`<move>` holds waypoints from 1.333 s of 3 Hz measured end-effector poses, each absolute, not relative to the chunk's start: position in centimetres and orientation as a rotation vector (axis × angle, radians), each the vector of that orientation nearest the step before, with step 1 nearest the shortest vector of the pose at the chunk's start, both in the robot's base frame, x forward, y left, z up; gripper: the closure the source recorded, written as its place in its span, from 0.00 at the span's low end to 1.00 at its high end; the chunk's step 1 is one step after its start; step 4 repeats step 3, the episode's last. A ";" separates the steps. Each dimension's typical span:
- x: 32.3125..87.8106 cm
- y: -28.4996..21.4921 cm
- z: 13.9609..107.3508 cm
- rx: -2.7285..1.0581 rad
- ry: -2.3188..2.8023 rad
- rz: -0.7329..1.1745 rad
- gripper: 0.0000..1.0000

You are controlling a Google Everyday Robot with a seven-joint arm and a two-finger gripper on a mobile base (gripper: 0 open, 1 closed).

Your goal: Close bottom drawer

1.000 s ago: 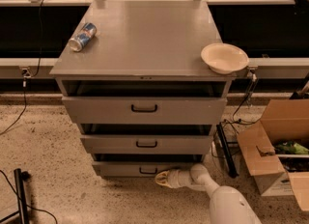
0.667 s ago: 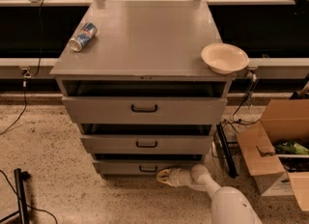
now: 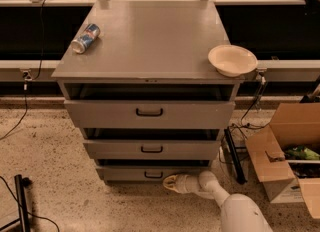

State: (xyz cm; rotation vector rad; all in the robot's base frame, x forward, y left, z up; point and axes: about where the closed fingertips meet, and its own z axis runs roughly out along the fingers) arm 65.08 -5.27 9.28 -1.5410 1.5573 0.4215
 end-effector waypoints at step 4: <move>57.5 -5.7 16.0 -1.513 1.532 0.604 1.00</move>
Offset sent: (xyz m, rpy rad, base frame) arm -0.1014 -0.0014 0.0708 0.1306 0.1114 0.1026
